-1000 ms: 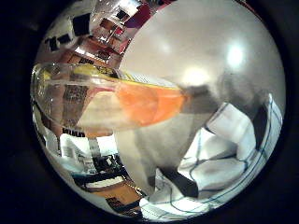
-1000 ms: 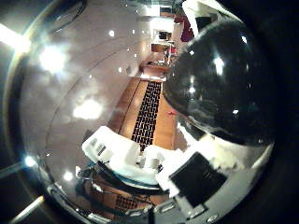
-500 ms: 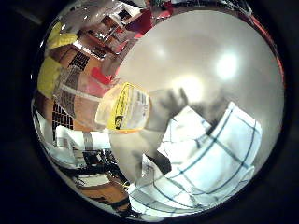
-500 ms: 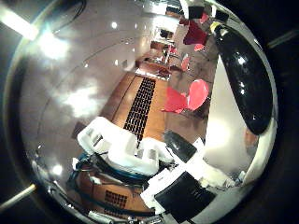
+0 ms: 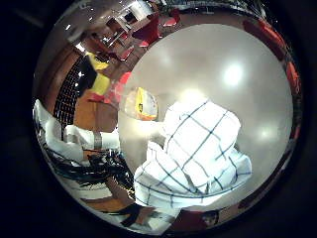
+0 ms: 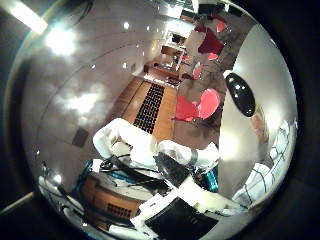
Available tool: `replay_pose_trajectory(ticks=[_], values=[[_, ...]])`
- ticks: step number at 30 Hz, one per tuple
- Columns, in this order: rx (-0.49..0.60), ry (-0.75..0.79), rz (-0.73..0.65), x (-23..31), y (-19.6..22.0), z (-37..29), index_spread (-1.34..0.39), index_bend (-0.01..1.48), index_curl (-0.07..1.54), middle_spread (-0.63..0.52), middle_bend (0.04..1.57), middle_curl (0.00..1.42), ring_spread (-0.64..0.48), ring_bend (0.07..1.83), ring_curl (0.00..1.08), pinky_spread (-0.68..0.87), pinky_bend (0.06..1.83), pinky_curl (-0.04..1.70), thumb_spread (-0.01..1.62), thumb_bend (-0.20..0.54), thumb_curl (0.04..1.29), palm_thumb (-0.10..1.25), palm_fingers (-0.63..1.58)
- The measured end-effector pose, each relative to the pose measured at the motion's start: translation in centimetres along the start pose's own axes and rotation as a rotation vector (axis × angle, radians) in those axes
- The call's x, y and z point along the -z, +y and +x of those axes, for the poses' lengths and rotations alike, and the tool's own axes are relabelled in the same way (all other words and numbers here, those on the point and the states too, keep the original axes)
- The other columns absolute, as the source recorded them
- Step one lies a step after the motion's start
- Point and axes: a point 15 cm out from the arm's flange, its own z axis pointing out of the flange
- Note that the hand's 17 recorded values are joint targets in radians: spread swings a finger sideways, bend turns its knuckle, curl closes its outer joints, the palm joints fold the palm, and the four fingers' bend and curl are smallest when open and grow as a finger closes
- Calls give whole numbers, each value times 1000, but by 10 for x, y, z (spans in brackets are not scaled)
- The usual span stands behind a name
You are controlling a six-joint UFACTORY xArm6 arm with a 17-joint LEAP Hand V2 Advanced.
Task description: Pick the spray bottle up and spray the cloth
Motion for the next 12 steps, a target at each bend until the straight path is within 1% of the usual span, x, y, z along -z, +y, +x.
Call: replay_pose_trajectory(ticks=[8,12], values=[[-27,22,23,36,21,-7,-219,157,294,167,221,342,273,415,224,534,556,332,964,-28,300,496,137],[-35,42,41,50,28,-13,-211,157,292,170,223,345,273,408,226,529,560,318,978,-21,307,530,150]])
